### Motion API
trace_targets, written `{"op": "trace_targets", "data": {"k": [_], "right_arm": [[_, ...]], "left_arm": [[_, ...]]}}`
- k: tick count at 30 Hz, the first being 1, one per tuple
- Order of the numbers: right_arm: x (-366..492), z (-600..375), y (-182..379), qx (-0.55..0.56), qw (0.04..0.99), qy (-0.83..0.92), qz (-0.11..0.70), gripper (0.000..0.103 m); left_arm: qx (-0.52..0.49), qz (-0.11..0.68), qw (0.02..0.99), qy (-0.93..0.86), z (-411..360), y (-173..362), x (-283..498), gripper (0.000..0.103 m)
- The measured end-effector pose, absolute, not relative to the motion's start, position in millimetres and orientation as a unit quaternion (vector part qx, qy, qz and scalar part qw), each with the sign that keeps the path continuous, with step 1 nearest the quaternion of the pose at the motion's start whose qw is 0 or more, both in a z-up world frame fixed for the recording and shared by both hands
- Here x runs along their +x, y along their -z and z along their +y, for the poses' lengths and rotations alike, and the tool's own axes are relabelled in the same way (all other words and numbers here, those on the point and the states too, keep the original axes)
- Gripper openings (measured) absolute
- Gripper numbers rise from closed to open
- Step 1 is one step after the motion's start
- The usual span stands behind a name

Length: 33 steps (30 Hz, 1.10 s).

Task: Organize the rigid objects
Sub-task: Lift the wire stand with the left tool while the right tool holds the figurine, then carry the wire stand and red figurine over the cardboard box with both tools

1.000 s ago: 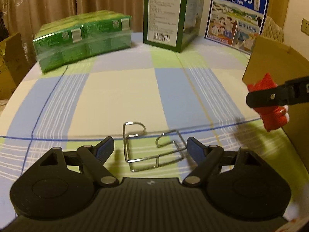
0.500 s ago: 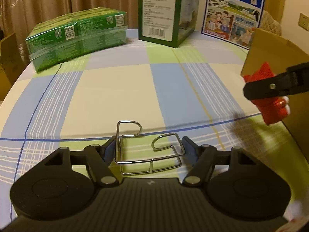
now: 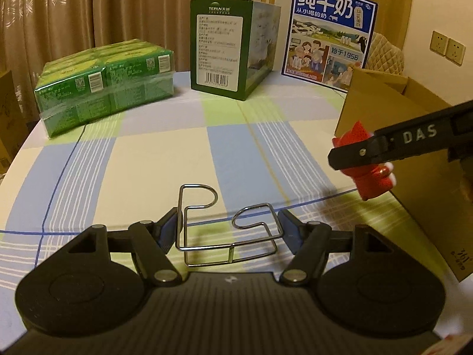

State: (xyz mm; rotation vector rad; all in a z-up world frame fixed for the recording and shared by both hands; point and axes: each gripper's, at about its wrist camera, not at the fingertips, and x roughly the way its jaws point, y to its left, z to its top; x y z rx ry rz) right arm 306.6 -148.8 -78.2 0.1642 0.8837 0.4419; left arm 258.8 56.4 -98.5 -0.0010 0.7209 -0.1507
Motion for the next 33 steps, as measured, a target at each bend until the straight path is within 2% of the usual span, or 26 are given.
{"op": "trace_targets", "data": {"k": [9,19,33], "right_arm": [[280,-156,65,0.090,0.882,-0.210,0.413,0.043],[187,-173,56,0.112,0.890,-0.204,0.393,0.043],[94,-203,45,0.129,0.890,-0.215,0.381,0.043]], "left_arm": [[0.005,0.343,0.937,0.069,51,73,230,0.066],[-0.021,0.373,0.927,0.039,42,46,167,0.066],[-0.037,0.377,0.925,0.031,25,12,90,0.066]]}}
